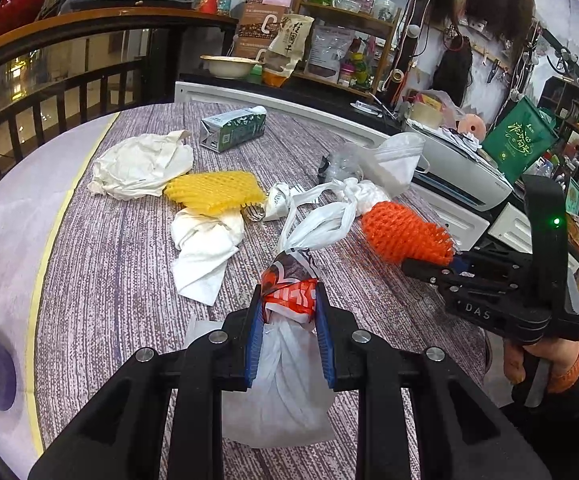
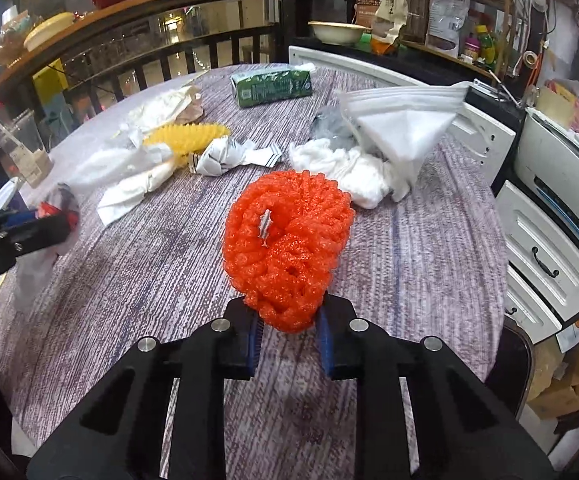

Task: Collect trash
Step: 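Grasp the orange foam net with the right gripper while the left gripper holds the white bag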

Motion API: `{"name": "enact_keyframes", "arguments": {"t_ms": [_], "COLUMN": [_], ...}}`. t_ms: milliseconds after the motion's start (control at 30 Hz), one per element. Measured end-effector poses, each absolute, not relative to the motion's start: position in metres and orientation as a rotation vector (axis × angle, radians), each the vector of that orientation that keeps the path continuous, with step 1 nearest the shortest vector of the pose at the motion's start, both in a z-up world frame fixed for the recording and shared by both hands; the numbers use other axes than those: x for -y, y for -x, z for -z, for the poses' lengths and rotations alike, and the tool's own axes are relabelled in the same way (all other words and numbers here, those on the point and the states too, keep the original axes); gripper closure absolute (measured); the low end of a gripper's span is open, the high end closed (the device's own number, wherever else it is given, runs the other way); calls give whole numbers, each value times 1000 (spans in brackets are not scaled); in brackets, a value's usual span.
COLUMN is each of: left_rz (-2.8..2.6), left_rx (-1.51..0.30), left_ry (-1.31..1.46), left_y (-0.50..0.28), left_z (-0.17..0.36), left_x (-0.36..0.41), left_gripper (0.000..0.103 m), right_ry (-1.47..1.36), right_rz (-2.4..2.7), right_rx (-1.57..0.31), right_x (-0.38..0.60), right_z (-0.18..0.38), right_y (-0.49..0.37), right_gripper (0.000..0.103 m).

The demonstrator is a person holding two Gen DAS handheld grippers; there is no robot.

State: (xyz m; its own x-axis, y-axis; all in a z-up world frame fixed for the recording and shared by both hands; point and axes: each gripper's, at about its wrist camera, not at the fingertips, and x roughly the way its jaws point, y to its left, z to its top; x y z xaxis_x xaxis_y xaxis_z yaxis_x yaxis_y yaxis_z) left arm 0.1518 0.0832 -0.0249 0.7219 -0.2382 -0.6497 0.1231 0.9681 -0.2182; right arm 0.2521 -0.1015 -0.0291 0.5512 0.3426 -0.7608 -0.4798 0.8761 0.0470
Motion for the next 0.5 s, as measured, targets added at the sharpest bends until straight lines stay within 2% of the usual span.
{"name": "enact_keyframes", "arguments": {"t_ms": [500], "left_rz": [298], "left_rx": [-734], "left_ry": [98], "left_y": [-154], "left_z": [17], "left_x": [-29], "left_gripper": [79], "right_ry": [46], "right_rz": [-353], "right_rx": [-799], "right_x": [206], "right_z": [10], "right_y": [-225], "right_gripper": [80]}}
